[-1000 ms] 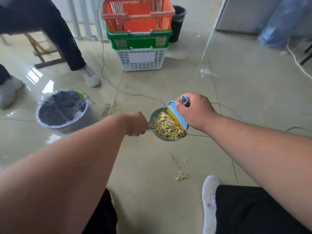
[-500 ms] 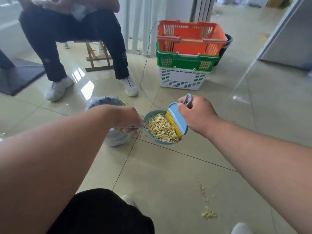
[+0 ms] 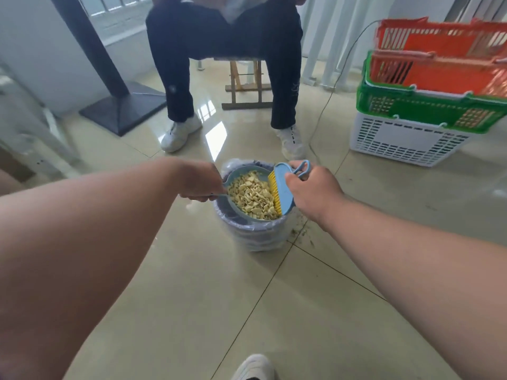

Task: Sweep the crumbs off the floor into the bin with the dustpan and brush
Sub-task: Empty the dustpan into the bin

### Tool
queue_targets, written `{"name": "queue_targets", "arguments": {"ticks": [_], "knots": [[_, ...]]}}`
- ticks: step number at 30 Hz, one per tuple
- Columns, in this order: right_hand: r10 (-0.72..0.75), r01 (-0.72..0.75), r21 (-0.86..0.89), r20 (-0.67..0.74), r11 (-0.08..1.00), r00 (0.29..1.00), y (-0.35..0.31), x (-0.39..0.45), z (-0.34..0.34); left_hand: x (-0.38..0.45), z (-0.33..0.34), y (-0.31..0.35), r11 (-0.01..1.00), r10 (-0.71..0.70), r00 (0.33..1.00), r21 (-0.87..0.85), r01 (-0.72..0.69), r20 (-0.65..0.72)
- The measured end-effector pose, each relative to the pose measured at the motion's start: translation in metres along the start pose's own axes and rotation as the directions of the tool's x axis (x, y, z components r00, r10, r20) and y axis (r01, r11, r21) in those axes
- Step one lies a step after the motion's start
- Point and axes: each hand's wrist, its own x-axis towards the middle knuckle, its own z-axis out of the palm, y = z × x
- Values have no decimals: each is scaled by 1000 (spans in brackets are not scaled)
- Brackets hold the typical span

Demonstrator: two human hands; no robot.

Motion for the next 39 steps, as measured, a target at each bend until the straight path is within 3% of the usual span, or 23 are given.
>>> {"name": "queue_targets", "arguments": {"ticks": [5, 10, 15, 17, 20, 23, 28, 31, 33, 39], "knots": [[123, -122, 23, -27, 992, 992, 8, 35, 27, 18, -6, -8, 998, -56, 989, -26, 53, -138], [258, -257, 23, -44, 966, 965, 36, 36, 47, 23, 21, 7, 968, 66, 930, 249, 27, -360], [263, -267, -110, -46, 957, 964, 59, 24, 55, 20, 54, 26, 896, 172, 898, 442, 28, -406], [273, -278, -155, -52, 948, 961, 61, 23, 57, 22, 65, 24, 925, 104, 908, 376, 62, -405], [334, -334, -87, -17, 939, 943, 64, 22, 60, 28, 83, 16, 984, -129, 907, 60, 167, -400], [352, -352, -12, 14, 936, 936, 71, 17, 65, 37, 99, 11, 986, -158, 936, -102, 132, -314], [362, -362, -2, -26, 932, 932, 83, -9, 54, 31, 117, 13, 892, -231, 958, -430, 138, -171], [365, -365, 2, -25, 931, 931, 95, -43, 37, 19, 132, 21, 742, -274, 960, -647, 177, -52], [384, -384, 18, -27, 923, 923, 106, -68, 27, 10, 140, 31, 675, -282, 959, -708, 211, 16], [419, -422, -5, -89, 907, 903, 126, -121, 0, -24, 157, 68, 650, -237, 964, -717, 252, 123]]}}
